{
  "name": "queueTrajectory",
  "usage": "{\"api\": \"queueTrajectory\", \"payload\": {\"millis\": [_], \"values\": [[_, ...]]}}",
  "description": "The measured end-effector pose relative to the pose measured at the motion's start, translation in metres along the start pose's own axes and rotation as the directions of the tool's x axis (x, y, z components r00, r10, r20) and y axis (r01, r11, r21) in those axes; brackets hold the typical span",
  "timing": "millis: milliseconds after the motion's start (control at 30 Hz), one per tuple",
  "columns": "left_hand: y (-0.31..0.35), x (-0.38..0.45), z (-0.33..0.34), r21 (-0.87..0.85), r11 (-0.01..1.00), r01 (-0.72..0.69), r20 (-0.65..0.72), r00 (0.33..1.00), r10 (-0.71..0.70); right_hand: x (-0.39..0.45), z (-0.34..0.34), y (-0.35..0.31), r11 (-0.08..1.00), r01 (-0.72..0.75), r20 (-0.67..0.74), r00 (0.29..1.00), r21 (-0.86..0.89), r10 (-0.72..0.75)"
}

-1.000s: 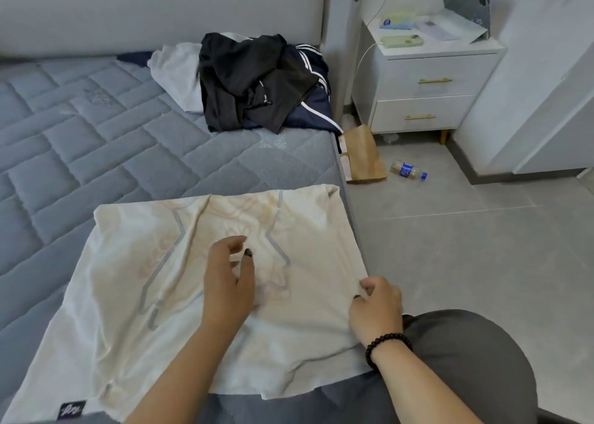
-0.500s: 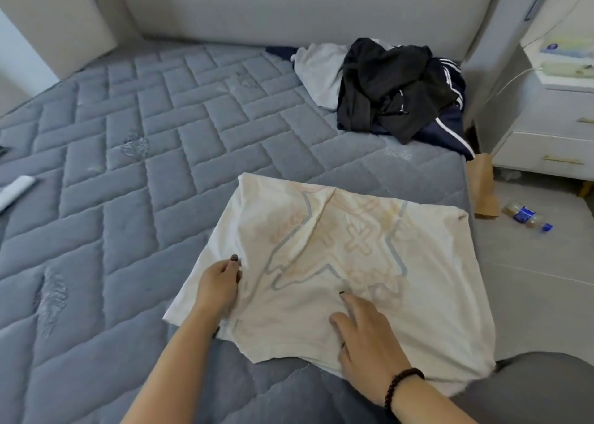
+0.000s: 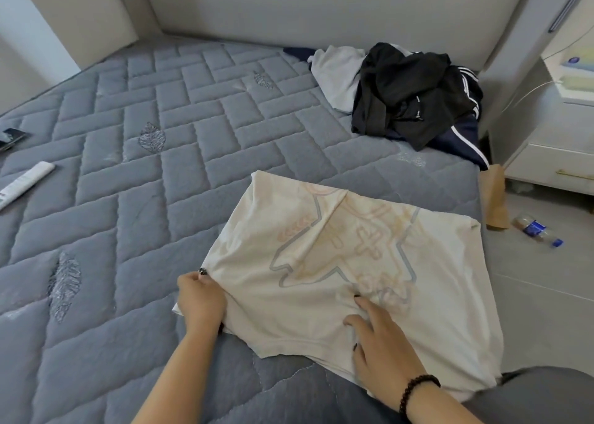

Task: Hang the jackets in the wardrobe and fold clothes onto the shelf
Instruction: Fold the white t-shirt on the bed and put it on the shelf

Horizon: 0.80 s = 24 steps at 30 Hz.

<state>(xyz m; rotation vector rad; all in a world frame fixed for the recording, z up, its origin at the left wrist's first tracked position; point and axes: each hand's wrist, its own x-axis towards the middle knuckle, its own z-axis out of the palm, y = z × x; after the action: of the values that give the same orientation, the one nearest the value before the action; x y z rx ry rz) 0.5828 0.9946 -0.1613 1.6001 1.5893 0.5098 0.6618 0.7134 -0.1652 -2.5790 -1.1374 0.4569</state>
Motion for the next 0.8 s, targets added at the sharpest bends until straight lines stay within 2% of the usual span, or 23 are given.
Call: {"api": "queueTrajectory", "payload": {"millis": [100,167,233,300,333,400,500,567,600,667,733,800], "values": [[0.005,0.004,-0.005,0.209,0.966,-0.149,0.037,0.989,0.144,-0.003,0.0,0.003,1.0,-0.005,0.002,1.0,0.009,0.005],[0.014,0.016,-0.004,0.287,0.919,-0.27,0.064,0.963,0.263,-0.005,-0.001,0.004,1.0,-0.003,0.004,1.0,0.009,0.003],[0.027,0.029,0.002,0.279,0.883,-0.377,0.18,0.924,0.338,-0.005,-0.002,0.004,1.0,0.0,0.008,1.0,0.006,0.0],[0.036,0.038,0.012,0.325,0.827,-0.459,0.337,0.873,0.352,-0.004,-0.003,0.005,1.0,0.006,0.015,1.0,0.002,-0.006],[0.037,0.04,0.017,0.342,0.814,-0.47,0.374,0.863,0.341,-0.003,-0.003,0.005,1.0,0.007,0.016,1.0,0.007,-0.007],[0.034,0.041,0.022,0.285,0.869,-0.403,0.332,0.893,0.305,-0.002,-0.004,0.006,1.0,-0.001,0.015,1.0,0.024,0.001],[0.026,0.035,0.022,0.2,0.947,-0.253,0.148,0.963,0.226,-0.003,-0.004,0.006,0.998,-0.023,0.006,1.0,0.054,0.023],[0.026,0.028,0.025,0.267,0.924,-0.274,0.061,0.962,0.268,-0.003,-0.002,0.007,0.997,-0.029,-0.018,0.999,0.065,0.03],[0.027,0.024,0.028,0.324,0.884,-0.337,0.047,0.939,0.34,-0.002,-0.002,0.007,0.997,-0.034,-0.035,0.999,0.074,0.037],[0.031,0.012,0.039,0.372,0.774,-0.513,0.096,0.85,0.517,0.002,-0.004,0.008,0.994,-0.044,-0.094,0.994,0.096,0.053],[0.039,-0.001,0.053,0.377,0.615,-0.693,0.241,0.714,0.657,0.006,-0.006,0.012,0.992,-0.073,-0.165,0.982,0.107,0.09],[0.047,-0.01,0.071,0.379,0.425,-0.822,0.432,0.563,0.705,0.011,-0.007,0.018,0.985,-0.157,-0.154,0.974,0.078,0.168]]}}
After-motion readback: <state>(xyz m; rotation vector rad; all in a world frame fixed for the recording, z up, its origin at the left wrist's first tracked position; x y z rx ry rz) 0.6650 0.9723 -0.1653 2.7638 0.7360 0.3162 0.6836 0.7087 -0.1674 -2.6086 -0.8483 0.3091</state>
